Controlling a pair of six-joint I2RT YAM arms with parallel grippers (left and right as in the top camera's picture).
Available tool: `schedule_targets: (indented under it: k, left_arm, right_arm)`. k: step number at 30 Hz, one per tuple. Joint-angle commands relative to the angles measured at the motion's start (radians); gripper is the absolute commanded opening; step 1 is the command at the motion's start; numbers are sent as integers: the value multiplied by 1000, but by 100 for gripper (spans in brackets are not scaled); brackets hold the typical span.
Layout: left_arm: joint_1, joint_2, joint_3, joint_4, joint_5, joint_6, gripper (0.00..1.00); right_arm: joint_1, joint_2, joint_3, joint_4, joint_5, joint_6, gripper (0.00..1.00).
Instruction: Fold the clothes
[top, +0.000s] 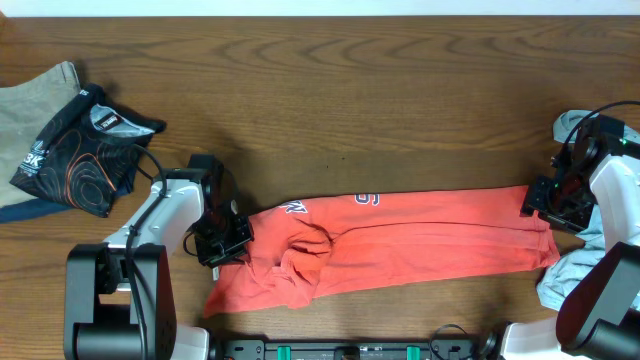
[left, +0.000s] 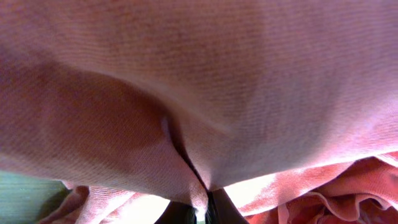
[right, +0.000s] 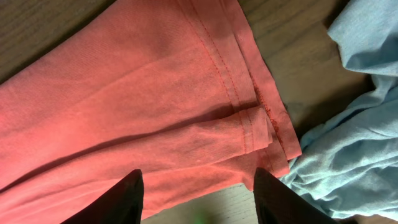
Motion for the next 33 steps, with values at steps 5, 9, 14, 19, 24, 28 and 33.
schedule_targets:
  k: [5, 9, 14, 19, 24, 28, 33]
  left_arm:
    - [0, -17, 65, -19, -29, 6, 6]
    - [1, -18, 95, -37, -124, 6, 7]
    - [6, -18, 100, -40, -152, 6, 7]
    - [6, -18, 100, -41, -152, 6, 6]
    - [20, -18, 111, -35, -238, 6, 6]
    - [68, -20, 155, -37, -325, 6, 6]
    - [141, -21, 207, -22, -325, 2, 6]
  right_arm:
    - [-18, -10, -2, -1, 3, 1, 55]
    - [-18, -10, -2, 0, 3, 1, 55]
    - [-18, -10, -2, 0, 3, 1, 55]
    - [-18, -10, -2, 0, 3, 1, 55]
    - [-18, -10, -2, 0, 3, 1, 55]
    - [-18, -10, -2, 0, 3, 1, 55]
    - [-18, -10, -2, 0, 3, 1, 55]
